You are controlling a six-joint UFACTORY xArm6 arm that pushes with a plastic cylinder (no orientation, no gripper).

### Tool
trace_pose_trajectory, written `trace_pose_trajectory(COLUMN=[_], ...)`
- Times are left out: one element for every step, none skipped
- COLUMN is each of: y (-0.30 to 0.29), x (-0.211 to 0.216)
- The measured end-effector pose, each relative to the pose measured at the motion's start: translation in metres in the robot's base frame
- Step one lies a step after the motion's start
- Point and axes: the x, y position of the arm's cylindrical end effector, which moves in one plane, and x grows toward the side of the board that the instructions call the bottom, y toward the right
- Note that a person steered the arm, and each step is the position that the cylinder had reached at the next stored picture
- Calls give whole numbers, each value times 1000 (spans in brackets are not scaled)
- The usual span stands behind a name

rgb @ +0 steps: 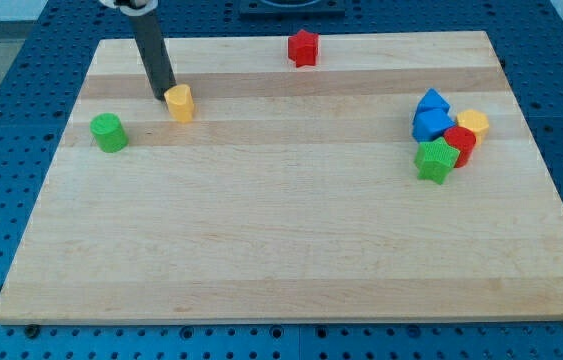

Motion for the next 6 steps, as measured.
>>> trace_pose_trajectory(y=[15, 37, 73, 109, 140, 167], x=[29, 48, 65, 83, 95, 114])
